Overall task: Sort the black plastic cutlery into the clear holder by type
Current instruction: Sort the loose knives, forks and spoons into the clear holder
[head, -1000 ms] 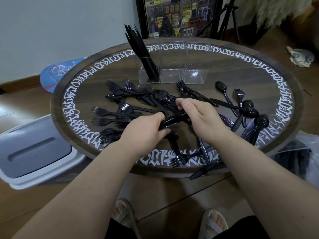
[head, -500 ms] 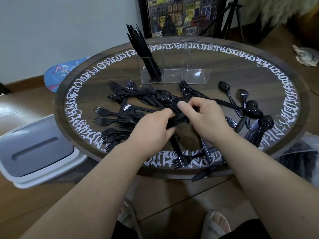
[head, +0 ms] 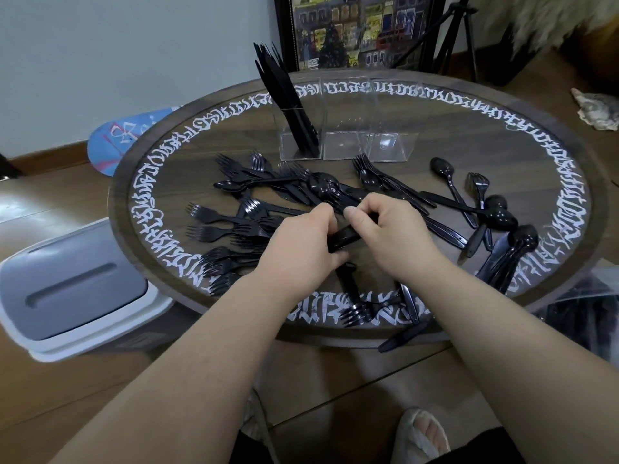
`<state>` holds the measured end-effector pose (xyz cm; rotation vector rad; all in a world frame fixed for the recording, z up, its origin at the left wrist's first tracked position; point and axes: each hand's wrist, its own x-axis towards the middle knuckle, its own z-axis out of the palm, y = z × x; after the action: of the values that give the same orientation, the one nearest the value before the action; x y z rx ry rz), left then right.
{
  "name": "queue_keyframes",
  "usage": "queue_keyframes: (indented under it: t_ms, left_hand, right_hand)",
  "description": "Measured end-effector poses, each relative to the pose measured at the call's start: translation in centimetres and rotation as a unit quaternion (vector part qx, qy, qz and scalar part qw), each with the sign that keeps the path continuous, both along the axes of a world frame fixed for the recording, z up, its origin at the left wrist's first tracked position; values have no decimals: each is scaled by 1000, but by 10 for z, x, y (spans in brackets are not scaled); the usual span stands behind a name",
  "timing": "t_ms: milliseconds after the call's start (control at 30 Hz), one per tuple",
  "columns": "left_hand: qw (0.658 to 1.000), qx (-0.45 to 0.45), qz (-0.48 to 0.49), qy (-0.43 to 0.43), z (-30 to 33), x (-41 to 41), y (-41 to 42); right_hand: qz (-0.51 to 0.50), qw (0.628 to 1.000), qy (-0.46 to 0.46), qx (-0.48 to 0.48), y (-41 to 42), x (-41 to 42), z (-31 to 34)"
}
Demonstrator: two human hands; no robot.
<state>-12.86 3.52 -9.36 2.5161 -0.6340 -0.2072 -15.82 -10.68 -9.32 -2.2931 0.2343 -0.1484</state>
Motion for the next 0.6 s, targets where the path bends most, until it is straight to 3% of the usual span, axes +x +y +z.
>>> queue_keyframes:
  t_ms: [200,300,500,600]
  left_hand:
    - [998,65,-19,-13,7,9,18]
    - [998,60,-34,-10,9,7,21]
    - [996,49,13,-69,3,5,17]
    - [993,90,-20,-78,3,6,17]
  right_hand:
    - [-93,988,-22,125,-25,4,-7]
    - [-83,982,1,167,-31,3,-11]
    - [-45,989,14,138,-22,-4,-5]
    - [-22,995,21,93,-16,-5,1]
